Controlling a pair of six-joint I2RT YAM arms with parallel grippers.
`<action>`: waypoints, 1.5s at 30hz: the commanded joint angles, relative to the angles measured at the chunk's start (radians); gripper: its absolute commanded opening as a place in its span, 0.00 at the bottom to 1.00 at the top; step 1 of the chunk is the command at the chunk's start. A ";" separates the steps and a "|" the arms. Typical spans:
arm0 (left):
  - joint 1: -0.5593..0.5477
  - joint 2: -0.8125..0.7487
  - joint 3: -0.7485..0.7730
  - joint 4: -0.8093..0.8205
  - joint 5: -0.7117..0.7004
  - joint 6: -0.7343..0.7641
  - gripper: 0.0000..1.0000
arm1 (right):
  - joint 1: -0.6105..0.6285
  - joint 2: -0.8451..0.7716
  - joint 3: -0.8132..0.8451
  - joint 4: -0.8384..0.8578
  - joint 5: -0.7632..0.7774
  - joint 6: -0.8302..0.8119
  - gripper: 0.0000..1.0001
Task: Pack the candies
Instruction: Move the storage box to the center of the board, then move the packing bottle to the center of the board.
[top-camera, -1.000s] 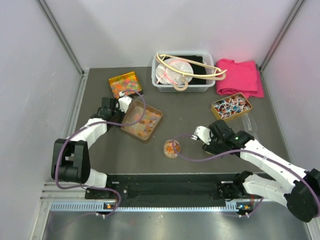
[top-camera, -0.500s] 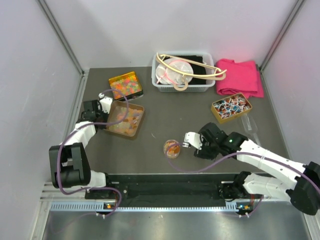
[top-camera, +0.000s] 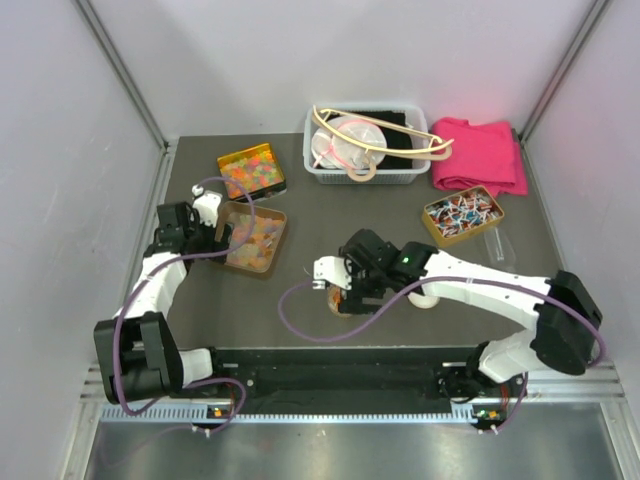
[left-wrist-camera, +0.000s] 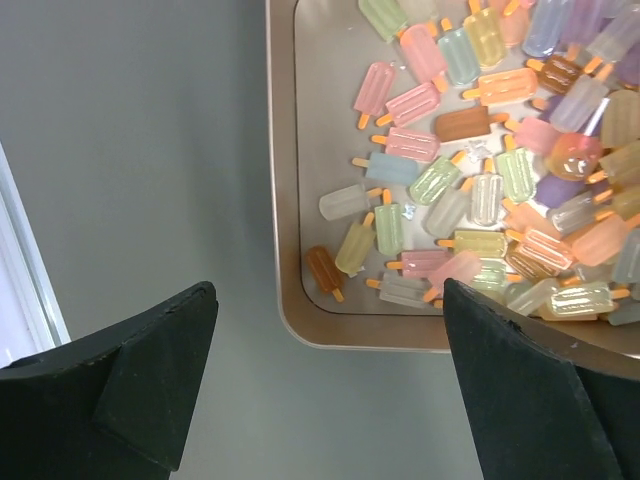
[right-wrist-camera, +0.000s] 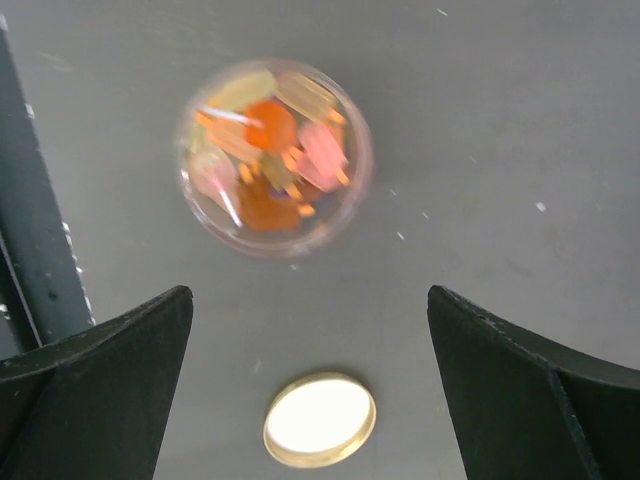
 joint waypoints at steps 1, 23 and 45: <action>0.003 -0.043 0.040 -0.019 0.046 -0.029 0.99 | 0.069 0.066 0.069 0.052 -0.035 0.010 0.99; 0.004 -0.045 0.028 0.009 0.080 -0.043 0.99 | 0.114 0.265 0.141 0.147 0.040 0.053 0.99; 0.001 -0.079 0.085 -0.014 0.167 -0.051 0.99 | -0.060 0.409 0.233 0.278 0.253 -0.088 0.99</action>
